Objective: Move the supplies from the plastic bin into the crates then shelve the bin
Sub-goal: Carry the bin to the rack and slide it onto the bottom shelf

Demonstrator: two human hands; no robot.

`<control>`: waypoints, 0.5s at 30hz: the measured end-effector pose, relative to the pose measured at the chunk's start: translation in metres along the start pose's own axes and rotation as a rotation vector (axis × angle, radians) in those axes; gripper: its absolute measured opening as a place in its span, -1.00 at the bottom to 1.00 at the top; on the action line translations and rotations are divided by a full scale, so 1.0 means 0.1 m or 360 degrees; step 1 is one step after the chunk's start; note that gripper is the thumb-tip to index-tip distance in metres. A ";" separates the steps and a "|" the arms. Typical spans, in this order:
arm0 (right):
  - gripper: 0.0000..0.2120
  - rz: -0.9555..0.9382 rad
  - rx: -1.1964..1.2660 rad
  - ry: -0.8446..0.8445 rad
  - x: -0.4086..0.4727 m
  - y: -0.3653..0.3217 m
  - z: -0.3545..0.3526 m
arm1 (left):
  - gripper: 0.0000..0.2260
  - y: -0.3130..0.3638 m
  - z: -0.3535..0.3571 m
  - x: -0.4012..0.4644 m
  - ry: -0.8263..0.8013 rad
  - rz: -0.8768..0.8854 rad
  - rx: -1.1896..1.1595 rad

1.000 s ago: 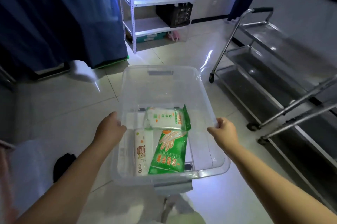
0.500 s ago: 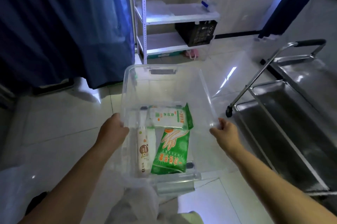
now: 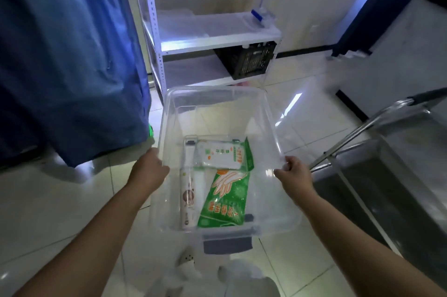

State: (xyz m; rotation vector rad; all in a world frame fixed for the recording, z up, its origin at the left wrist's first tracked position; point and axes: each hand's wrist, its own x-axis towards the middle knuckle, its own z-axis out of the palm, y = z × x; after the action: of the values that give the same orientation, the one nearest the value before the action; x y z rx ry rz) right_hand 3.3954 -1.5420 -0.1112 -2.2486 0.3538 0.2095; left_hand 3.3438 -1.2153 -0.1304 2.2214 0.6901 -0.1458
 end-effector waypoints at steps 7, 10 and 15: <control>-0.70 0.0032 -0.0035 0.0012 1.56 -0.26 -0.02 | -0.76 0.72 0.39 1.39 -0.0064 0.0009 0.0007; -0.71 -0.0026 -0.0094 -0.0011 2.35 -0.35 0.04 | -0.67 0.96 0.64 1.93 -0.0073 -0.0072 -0.0002; -0.68 -0.0002 -0.0099 -0.0203 3.60 -0.67 0.13 | -0.64 1.41 0.90 2.74 -0.0001 -0.0260 -0.0027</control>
State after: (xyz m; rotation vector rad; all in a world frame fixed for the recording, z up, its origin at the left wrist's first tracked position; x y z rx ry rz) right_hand 3.7576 -1.5564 -0.1672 -2.2828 0.2813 0.3660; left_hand 3.6587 -1.2384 -0.1853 2.1478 0.8697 -0.2215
